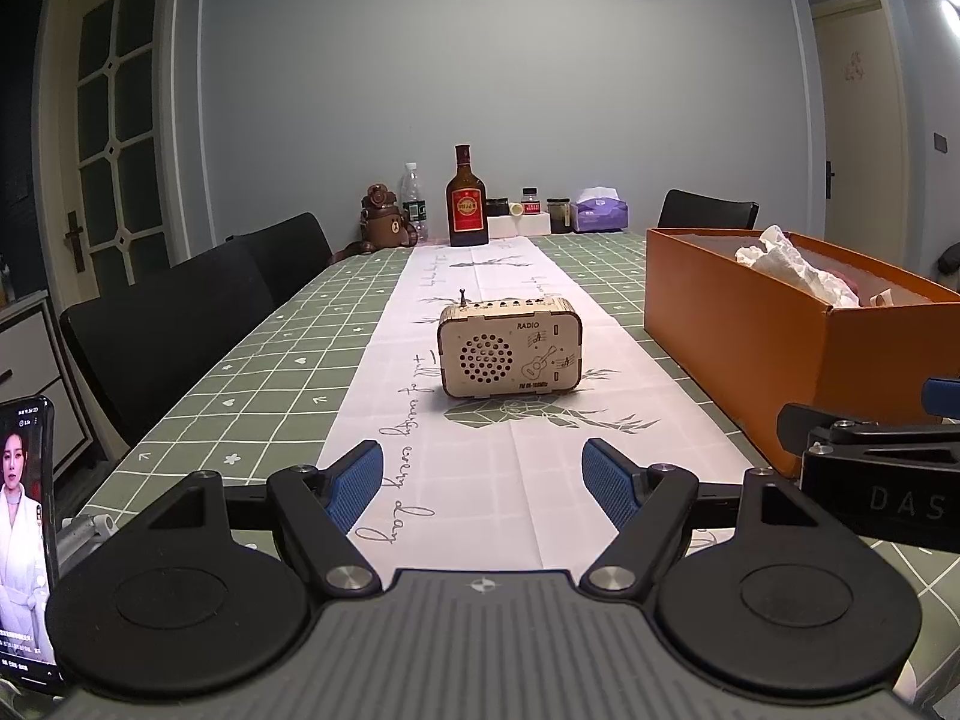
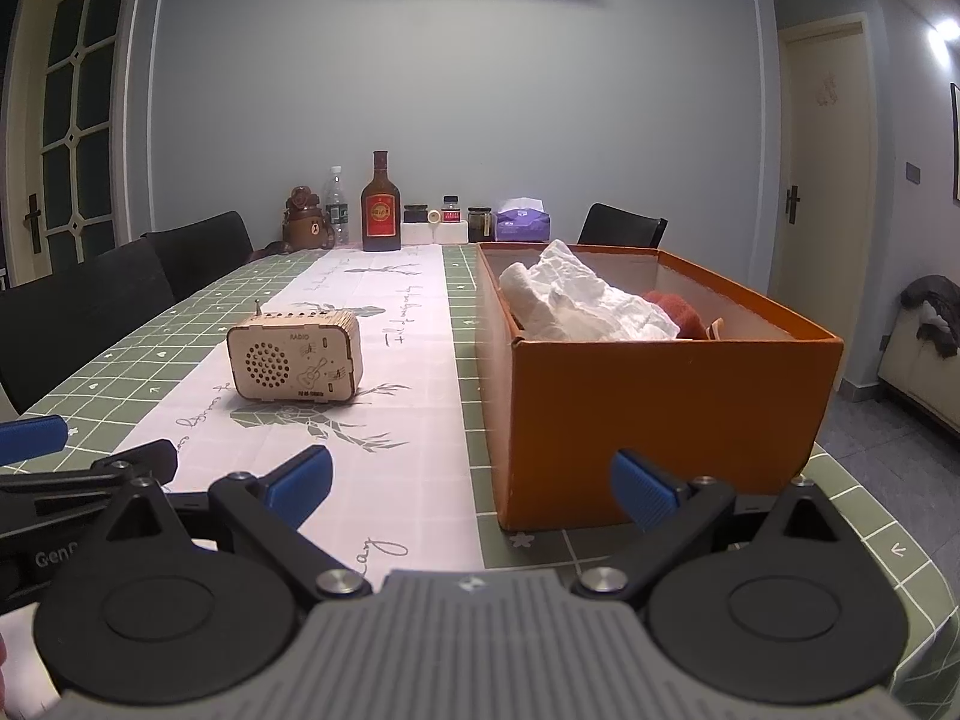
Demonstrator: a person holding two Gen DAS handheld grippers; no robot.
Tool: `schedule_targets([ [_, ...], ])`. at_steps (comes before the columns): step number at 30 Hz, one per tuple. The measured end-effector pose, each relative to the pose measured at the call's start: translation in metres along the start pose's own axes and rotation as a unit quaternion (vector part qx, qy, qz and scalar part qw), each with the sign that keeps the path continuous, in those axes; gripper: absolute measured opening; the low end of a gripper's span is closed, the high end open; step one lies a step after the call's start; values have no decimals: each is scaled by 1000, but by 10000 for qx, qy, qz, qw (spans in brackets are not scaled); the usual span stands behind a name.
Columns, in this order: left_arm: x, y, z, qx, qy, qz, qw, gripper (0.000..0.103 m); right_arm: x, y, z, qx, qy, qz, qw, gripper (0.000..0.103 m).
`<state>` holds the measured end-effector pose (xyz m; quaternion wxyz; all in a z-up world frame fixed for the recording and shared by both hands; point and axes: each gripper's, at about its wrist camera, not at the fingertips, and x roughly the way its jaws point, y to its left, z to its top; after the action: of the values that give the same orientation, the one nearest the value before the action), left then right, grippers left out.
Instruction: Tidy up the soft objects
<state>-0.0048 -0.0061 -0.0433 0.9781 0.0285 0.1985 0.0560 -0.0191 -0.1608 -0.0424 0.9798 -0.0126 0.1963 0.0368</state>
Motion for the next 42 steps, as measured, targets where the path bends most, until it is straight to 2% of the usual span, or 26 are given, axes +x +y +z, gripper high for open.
schedule_targets([
  [42, -1, 2, 3, -38, -6, 35, 10000, 89, 1, 3, 0, -128, 65, 82, 9999, 98],
])
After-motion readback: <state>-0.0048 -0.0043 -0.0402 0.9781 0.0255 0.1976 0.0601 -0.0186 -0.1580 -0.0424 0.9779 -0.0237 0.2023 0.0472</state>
